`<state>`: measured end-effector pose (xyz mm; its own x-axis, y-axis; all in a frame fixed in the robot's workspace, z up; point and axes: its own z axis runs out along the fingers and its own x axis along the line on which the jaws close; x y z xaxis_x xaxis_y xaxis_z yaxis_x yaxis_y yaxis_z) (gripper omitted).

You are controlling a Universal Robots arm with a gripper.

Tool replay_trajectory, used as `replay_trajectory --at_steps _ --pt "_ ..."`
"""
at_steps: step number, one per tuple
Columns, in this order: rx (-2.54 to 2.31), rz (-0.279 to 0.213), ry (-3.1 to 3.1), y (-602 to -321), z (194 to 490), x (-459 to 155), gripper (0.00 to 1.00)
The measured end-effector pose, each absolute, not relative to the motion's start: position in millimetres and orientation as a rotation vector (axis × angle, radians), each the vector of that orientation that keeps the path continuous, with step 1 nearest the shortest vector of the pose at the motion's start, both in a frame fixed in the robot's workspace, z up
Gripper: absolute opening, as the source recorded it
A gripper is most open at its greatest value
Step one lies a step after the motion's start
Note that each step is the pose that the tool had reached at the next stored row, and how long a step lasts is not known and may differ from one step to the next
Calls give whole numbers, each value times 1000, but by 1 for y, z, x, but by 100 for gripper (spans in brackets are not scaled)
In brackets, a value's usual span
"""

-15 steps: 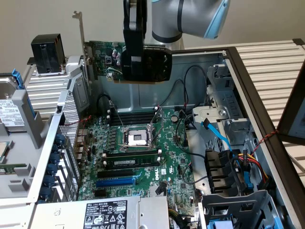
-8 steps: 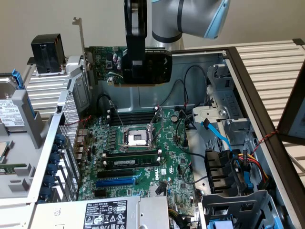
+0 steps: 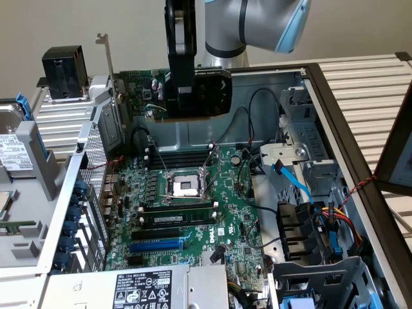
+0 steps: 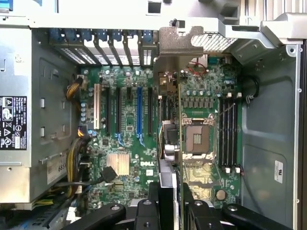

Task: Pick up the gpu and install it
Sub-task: 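Insert the gpu into the slot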

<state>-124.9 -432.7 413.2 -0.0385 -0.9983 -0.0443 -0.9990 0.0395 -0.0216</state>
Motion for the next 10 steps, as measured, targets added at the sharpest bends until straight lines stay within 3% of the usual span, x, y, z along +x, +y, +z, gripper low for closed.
replay_trajectory --at_steps 10 --pt "-2159 -33 2243 -432 403 -131 28"
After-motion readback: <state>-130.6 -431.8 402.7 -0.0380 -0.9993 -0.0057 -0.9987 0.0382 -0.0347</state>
